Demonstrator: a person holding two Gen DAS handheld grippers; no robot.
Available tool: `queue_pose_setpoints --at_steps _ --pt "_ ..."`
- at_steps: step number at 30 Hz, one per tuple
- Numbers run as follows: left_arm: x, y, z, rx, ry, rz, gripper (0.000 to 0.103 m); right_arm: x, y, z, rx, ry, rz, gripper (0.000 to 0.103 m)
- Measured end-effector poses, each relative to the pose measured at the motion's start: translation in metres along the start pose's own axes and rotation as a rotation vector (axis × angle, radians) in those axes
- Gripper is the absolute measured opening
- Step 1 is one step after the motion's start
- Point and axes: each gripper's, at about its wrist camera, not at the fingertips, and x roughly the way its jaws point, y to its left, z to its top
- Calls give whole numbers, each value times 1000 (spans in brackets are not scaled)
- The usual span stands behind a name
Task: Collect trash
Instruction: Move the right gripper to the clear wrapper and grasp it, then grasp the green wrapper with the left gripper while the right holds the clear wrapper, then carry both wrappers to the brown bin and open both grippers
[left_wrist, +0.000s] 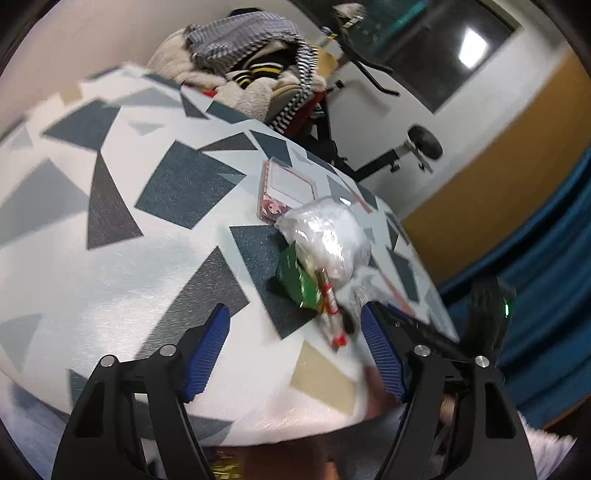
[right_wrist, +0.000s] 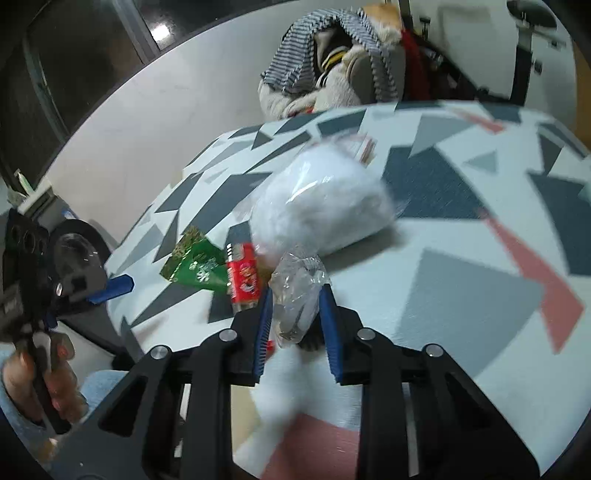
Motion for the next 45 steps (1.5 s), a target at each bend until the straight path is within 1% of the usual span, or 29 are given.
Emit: queue_pose_setpoints --at_steps 2,4,9,10,11,12,13,14,17,18,24,26,28,31,33,38,42,45 --pt "8 3 5 -65 1 -34 64 -7 -2 0 -9 -21 -18 28" --pt "17 4 10 -105 1 -55 61 -14 -4 0 -8 -39 -33 26" --pt "42 1 15 -153 16 -43 55 -31 -6 -3 -25 -62 -83 26" --pt "47 1 15 -161 19 -30 51 -33 -6 -3 -29 -63 -87 26" --pt "52 2 15 -169 23 -10 44 -36 -7 -4 -32 -65 -92 26" --pt "56 3 15 -178 27 6 38 -39 -8 -5 -31 -67 -96 26" --pt "58 5 15 -188 30 18 23 -42 -11 -6 -26 -70 -98 26" --pt "60 7 15 -193 36 42 16 -44 -12 -6 -22 -72 -99 26" --pt "56 5 19 -156 22 70 14 -51 -18 -10 -5 -80 -101 26" --pt "52 2 23 -118 13 94 14 -53 -20 -11 0 -81 -103 26" --pt "26 -12 49 49 -35 152 13 -55 -25 -17 21 -77 -100 26" --pt "18 -17 55 96 -39 149 13 -56 -25 -18 23 -78 -94 26" --pt "6 -24 58 152 -38 131 13 -59 -23 -20 19 -84 -80 26" --pt "-8 -36 57 231 -33 107 13 -63 -22 -22 16 -92 -68 26" --pt "-19 -42 52 269 -30 102 13 -66 -20 -24 12 -96 -64 26" --pt "-42 -54 30 337 -11 39 13 -76 -14 -30 1 -102 -49 26" --pt "-55 -55 -1 371 25 -7 13 -84 -8 -40 -14 -104 -37 26" --pt "-58 -52 -30 392 67 -50 13 -89 -2 -50 -25 -106 -21 26"
